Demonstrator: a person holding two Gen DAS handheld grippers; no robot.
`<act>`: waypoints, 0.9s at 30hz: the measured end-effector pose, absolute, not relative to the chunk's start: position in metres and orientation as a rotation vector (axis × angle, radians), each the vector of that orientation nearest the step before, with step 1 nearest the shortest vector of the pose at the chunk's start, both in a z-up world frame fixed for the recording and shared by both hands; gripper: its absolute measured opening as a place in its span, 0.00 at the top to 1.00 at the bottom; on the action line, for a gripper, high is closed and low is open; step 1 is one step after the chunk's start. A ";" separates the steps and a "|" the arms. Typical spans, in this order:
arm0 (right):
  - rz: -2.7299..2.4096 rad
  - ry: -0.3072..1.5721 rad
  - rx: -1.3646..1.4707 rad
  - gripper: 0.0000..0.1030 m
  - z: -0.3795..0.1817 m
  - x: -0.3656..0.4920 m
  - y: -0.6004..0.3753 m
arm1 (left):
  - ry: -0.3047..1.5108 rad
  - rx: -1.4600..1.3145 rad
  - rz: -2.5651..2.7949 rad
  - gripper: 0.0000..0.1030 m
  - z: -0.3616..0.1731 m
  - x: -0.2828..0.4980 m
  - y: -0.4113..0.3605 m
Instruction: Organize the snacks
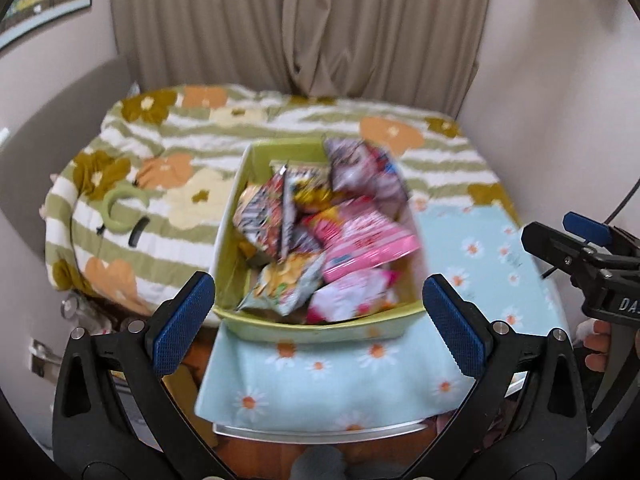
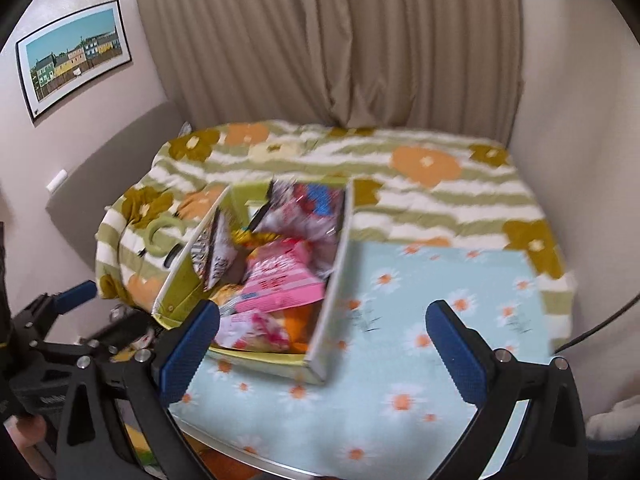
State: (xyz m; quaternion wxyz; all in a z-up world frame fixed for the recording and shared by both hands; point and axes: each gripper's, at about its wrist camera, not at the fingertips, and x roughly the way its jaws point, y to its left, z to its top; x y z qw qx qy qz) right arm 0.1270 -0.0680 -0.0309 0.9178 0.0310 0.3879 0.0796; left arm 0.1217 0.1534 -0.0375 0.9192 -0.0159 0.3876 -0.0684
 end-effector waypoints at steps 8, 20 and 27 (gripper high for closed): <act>0.039 0.704 0.018 0.00 0.000 0.063 -0.112 | 0.650 -0.031 -0.133 0.00 0.006 0.062 0.122; -0.041 0.663 0.013 0.00 -0.004 0.013 -0.133 | 0.597 -0.004 -0.142 0.00 0.009 0.011 0.093; -0.038 0.648 0.022 0.00 -0.003 0.005 -0.134 | 0.593 -0.002 -0.140 0.00 0.009 0.001 0.090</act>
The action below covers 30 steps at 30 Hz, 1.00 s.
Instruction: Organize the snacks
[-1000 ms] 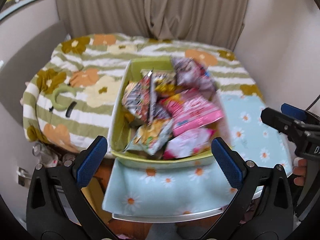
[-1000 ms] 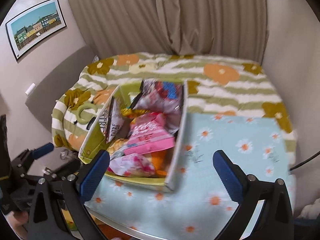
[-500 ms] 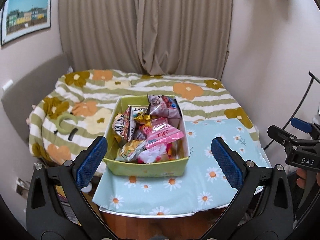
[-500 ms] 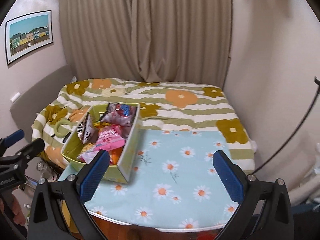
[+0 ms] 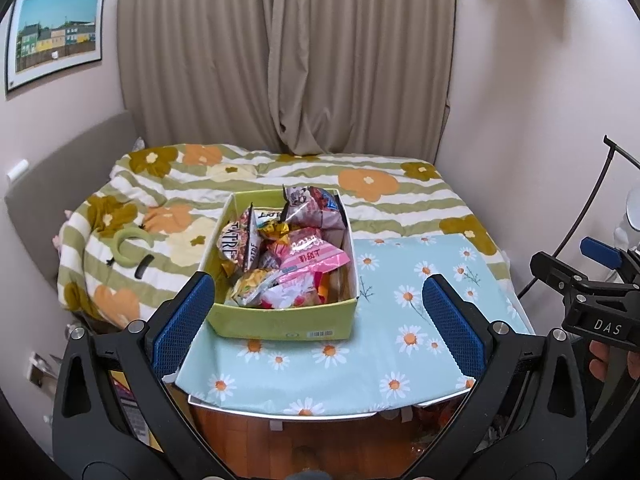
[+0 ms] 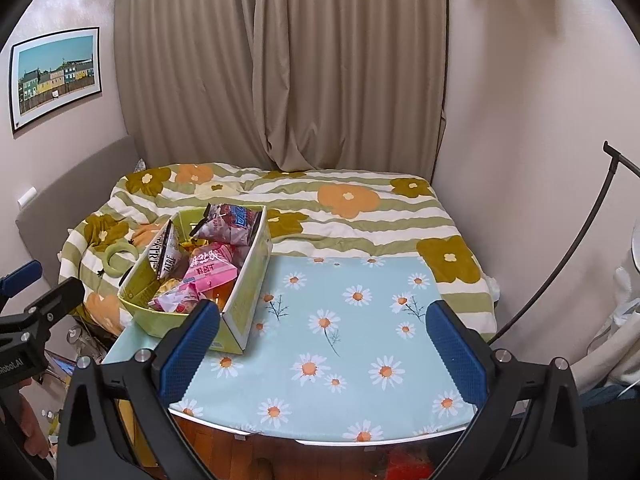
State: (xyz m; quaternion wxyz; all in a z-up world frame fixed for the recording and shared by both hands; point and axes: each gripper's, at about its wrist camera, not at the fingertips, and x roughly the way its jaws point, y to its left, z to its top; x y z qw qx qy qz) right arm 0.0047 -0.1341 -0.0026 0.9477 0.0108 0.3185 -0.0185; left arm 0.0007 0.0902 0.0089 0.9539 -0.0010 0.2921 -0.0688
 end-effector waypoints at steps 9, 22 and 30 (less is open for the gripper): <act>-0.034 0.637 0.023 0.00 0.000 0.000 -0.131 | 0.583 -0.001 -0.138 0.00 0.014 -0.011 0.093; -0.051 0.640 0.030 0.00 0.000 0.001 -0.133 | 0.582 0.005 -0.144 0.00 0.021 -0.005 0.092; -0.053 0.639 0.029 0.00 -0.001 0.003 -0.133 | 0.584 0.005 -0.142 0.00 0.021 -0.005 0.091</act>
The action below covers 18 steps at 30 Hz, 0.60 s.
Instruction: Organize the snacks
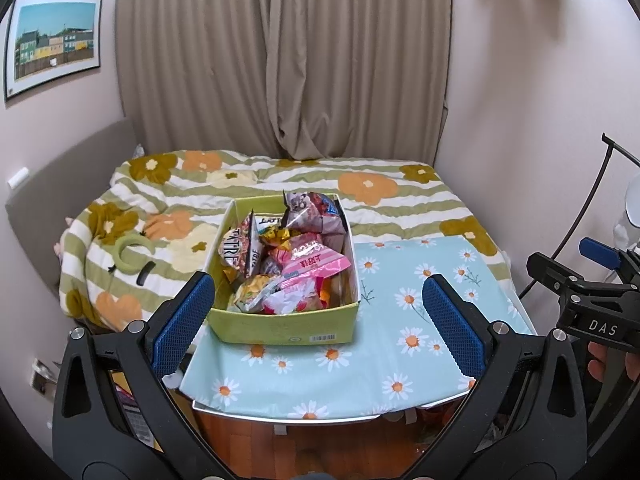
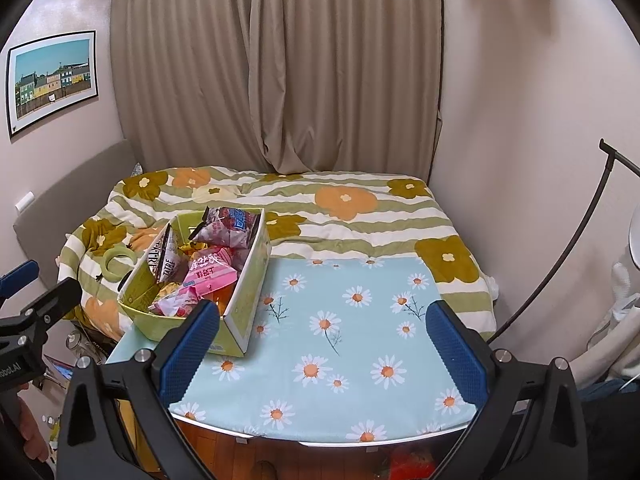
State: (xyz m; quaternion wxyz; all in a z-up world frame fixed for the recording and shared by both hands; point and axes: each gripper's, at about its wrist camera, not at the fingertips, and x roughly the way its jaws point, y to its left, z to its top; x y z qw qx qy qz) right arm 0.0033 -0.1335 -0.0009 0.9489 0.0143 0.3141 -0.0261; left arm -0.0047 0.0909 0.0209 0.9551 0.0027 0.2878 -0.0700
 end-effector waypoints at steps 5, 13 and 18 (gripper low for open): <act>-0.052 0.639 0.029 0.00 -0.001 0.003 -0.134 | 0.583 0.002 -0.144 0.00 0.020 -0.005 0.091; -0.053 0.641 0.032 0.00 -0.001 0.003 -0.135 | 0.582 -0.004 -0.156 0.00 0.019 0.004 0.094; -0.054 0.640 0.032 0.00 -0.001 0.004 -0.136 | 0.573 0.009 -0.137 0.00 0.015 0.004 0.096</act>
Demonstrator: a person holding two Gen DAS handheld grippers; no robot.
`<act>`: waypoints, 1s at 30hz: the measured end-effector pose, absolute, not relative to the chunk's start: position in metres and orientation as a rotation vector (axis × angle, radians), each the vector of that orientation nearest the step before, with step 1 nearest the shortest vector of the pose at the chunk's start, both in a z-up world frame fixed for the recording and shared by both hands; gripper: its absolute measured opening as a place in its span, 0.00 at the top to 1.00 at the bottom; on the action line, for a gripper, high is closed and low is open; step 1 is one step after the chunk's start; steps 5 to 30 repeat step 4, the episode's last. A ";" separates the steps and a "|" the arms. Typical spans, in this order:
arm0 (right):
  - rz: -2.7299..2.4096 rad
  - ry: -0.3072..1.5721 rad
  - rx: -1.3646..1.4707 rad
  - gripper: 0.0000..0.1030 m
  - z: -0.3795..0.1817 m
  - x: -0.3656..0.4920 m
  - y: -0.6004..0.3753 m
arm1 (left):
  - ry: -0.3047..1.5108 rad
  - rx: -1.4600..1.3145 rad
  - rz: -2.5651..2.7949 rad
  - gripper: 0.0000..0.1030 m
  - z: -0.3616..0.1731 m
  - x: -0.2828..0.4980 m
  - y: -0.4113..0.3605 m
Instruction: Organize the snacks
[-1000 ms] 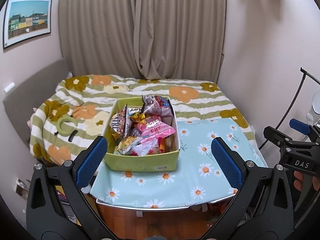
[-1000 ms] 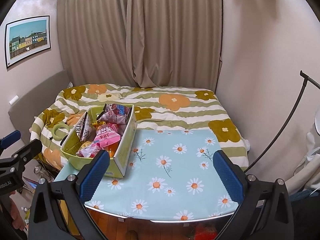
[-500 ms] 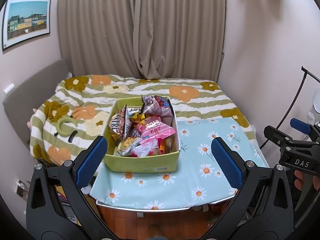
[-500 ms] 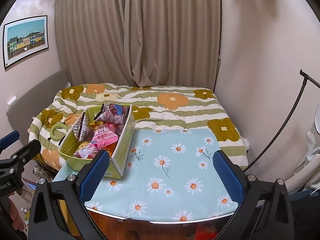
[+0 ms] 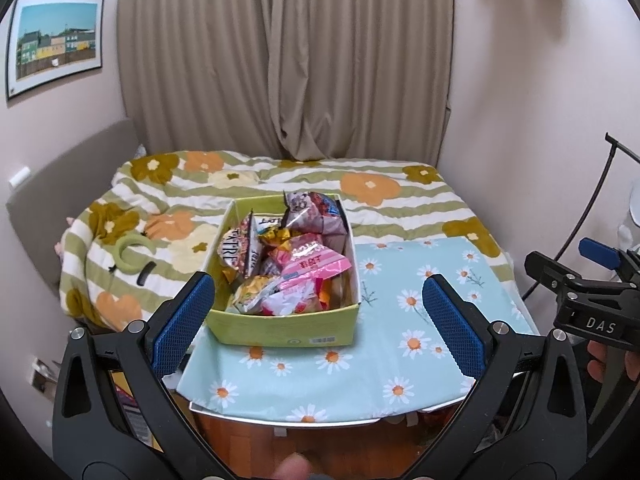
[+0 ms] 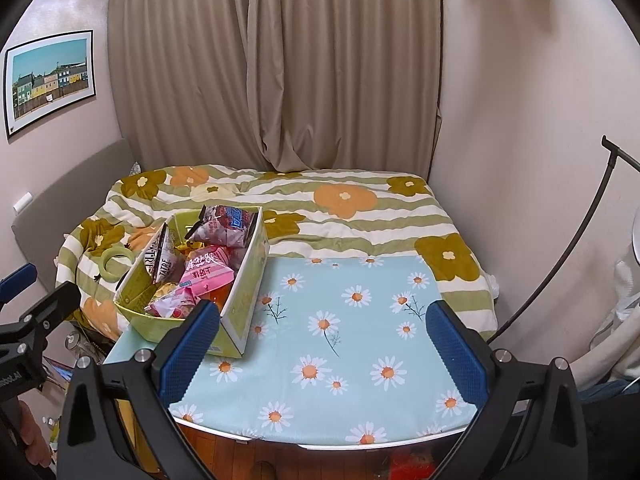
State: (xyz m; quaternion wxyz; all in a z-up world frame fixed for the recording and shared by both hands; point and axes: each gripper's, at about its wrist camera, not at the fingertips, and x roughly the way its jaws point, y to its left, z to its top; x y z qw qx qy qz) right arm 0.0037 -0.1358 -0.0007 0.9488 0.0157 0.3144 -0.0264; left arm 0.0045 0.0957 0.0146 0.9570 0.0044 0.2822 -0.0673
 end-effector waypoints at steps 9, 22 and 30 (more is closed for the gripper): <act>-0.054 0.641 0.030 0.00 -0.001 0.003 -0.135 | 0.564 0.008 -0.128 0.00 0.011 0.008 0.099; -0.054 0.641 0.030 0.00 -0.001 0.003 -0.135 | 0.564 0.008 -0.128 0.00 0.011 0.008 0.099; -0.054 0.641 0.030 0.00 -0.001 0.003 -0.135 | 0.564 0.008 -0.128 0.00 0.011 0.008 0.099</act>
